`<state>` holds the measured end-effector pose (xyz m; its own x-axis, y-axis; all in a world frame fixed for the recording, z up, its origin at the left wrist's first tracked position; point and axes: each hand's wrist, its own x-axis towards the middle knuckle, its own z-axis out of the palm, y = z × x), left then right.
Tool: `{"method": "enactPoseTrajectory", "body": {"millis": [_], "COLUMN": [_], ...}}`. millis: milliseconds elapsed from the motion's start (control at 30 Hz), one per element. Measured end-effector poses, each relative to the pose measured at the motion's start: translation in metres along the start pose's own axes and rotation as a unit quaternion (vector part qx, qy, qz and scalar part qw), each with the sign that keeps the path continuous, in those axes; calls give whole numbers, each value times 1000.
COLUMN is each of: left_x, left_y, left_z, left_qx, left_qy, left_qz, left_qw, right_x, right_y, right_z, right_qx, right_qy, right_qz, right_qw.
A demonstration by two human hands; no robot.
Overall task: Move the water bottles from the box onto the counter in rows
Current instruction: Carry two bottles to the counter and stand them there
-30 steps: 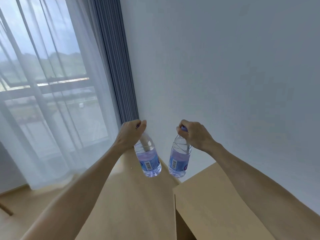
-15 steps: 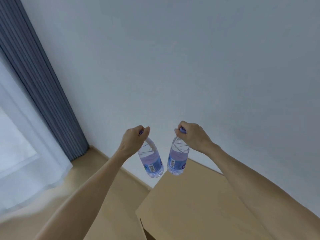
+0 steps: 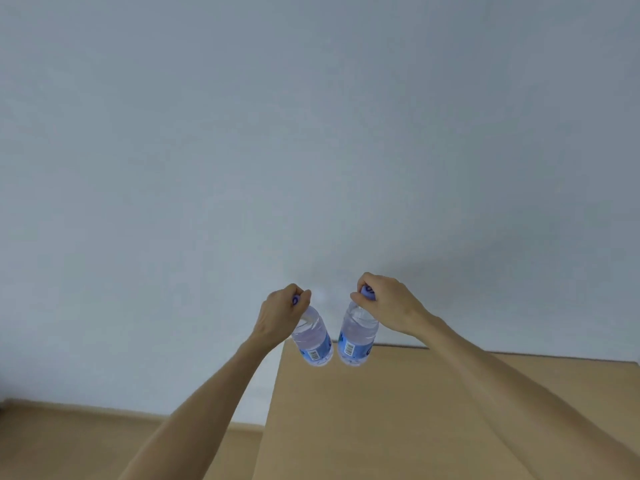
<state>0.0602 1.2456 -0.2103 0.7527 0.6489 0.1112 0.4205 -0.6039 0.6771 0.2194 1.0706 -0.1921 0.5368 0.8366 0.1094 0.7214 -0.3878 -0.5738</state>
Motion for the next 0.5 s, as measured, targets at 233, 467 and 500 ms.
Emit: {"method": "enactPoseTrajectory", "body": {"millis": [233,467,500], "left_x": [35,49,49], "left_y": [5,1,-1], "left_z": [47,83,86], "left_qx": [-30,-15,-17], "left_qy": [-61,-80,-79], "left_qz": [7,19,17], "left_qw": [998,997,997], "right_x": [2,11,12], "right_y": [34,63,68], "right_z": [9,35,39], "right_qx": [-16,-41,-37], "right_qy": [3,-14,-16], "right_qz": [49,64,62], "right_qw": [999,997,997]}}
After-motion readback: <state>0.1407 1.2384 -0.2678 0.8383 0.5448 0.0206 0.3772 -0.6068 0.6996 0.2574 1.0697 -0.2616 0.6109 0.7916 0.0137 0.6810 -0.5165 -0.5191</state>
